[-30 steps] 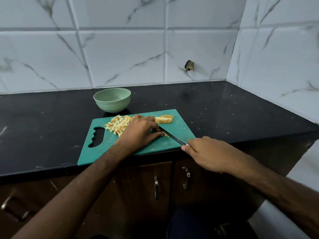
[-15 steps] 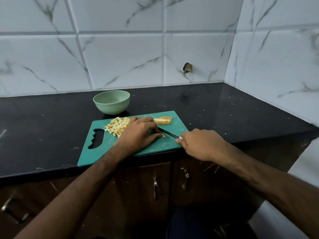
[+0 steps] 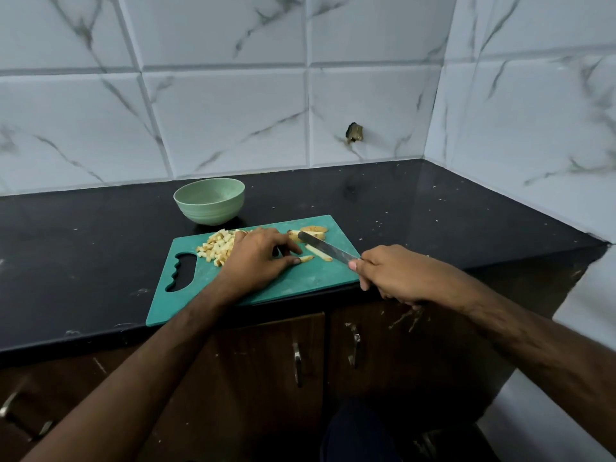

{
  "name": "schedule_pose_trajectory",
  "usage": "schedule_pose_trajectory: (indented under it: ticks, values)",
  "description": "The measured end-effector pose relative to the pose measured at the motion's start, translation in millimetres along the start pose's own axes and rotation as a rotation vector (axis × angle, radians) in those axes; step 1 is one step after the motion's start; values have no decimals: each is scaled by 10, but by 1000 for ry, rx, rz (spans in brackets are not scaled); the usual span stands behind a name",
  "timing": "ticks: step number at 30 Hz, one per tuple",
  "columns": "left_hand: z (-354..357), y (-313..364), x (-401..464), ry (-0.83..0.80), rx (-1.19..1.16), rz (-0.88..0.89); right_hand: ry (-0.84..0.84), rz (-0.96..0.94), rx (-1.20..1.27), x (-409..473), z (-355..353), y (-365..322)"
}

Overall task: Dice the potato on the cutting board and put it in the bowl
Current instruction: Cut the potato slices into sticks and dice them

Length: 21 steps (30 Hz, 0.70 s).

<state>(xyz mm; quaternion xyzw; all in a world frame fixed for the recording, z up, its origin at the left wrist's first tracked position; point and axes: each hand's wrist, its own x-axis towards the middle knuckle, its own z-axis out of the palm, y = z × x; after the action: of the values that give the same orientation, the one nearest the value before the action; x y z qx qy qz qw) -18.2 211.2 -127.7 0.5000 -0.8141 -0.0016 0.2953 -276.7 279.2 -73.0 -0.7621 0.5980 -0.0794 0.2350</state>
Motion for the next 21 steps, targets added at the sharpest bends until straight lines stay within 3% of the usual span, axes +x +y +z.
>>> schedule_pose_trajectory:
  ticks: [6, 11, 17, 21]
  values:
    - [-1, 35, -29, 59, 40, 14, -52, 16, -68, -114, 36, -57]
    - [-61, 28, -37, -2, 68, 45, -36, 31, -203, -119, 141, -79]
    - [-121, -15, -96, -54, 114, 123, 83, -39, -378, -8, 302, -115]
    - [-121, -31, -169, -23, 99, 123, 106, -52, -349, 13, 228, -90]
